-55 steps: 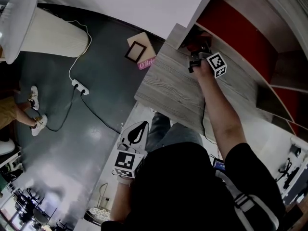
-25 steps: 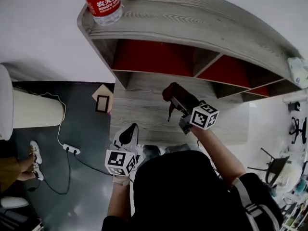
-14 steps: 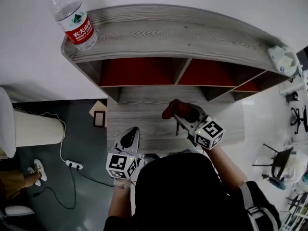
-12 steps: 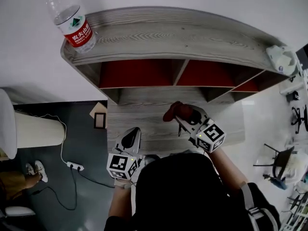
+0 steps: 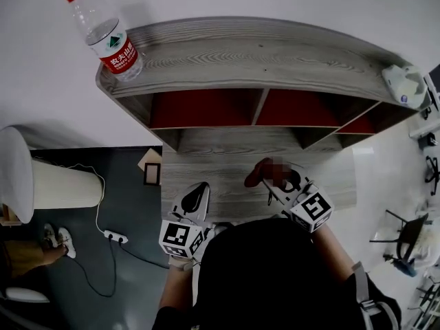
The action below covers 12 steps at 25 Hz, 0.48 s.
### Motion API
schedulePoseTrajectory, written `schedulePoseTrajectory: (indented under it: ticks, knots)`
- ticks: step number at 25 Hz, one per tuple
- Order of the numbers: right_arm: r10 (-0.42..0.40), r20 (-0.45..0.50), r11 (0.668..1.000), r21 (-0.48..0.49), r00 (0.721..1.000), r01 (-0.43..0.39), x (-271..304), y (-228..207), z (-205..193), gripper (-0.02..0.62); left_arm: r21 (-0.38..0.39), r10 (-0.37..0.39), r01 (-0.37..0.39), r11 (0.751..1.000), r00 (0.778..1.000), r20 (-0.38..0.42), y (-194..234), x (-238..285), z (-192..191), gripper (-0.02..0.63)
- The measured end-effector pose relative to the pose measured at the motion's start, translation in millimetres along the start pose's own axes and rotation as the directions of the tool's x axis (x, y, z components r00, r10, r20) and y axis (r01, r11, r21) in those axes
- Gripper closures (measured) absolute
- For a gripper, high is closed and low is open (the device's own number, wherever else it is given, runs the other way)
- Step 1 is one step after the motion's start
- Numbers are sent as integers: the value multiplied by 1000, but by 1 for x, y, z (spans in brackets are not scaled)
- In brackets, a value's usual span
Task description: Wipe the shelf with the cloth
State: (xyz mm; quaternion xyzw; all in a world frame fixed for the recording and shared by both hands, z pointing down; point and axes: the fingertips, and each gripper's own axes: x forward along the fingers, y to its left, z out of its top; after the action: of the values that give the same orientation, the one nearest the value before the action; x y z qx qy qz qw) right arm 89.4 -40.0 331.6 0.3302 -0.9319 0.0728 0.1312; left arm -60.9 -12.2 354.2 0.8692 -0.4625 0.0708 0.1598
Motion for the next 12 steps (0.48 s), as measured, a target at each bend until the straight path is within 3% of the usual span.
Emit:
schedulePoseTrajectory:
  ticks: [4,12]
  knots:
    - [-4,1,1000,1,1000,4,-4,-2,1,456,39,-7,7,999,1000,-1,-8,-2,6,598]
    - [11,6,1000,5,1000,-11,-3,-2,2,456,39,-12,11,999,1000,26,-14,-2,15,598]
